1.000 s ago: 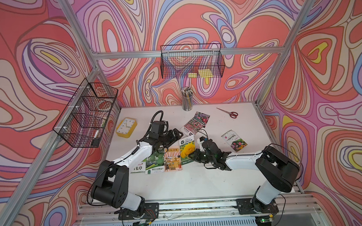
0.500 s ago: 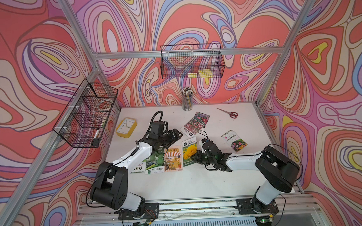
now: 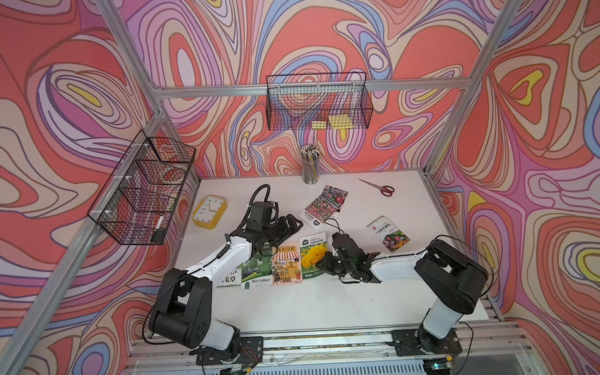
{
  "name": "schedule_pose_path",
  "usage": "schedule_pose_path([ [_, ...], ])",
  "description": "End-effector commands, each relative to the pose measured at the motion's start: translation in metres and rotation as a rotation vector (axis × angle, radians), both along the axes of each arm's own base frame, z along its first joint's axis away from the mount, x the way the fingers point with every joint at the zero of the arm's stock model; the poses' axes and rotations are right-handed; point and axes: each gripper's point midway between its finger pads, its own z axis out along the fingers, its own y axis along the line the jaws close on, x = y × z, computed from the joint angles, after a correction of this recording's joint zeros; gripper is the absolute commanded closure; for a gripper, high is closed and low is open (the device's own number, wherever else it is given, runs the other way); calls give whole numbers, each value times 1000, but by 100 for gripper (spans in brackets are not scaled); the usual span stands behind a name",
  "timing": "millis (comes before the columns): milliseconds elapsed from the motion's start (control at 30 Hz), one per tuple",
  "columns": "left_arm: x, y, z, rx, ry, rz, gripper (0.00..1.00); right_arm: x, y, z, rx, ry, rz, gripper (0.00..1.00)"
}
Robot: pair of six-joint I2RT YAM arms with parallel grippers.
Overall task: Arrange the seed packets in a row
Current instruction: Place the seed packet at the center of the board.
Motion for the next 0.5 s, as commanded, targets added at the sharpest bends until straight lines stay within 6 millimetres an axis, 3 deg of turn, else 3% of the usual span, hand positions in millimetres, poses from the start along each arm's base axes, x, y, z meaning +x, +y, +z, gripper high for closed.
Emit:
schedule_pose_path([
  [0,-6,2,0,7,3,-2,17,-6,-2,-6,-26,35,2,100],
  [233,-5,1,1,5,1,-2,17,-8,-5,-10,-54,52,0,99],
  [433,-5,1,2,7,1,-4,17,-13,-7,-10,-94,62,5,65],
  [467,-5,1,2,7,3,-5,17,-13,-9,-10,-111,63,4,56],
])
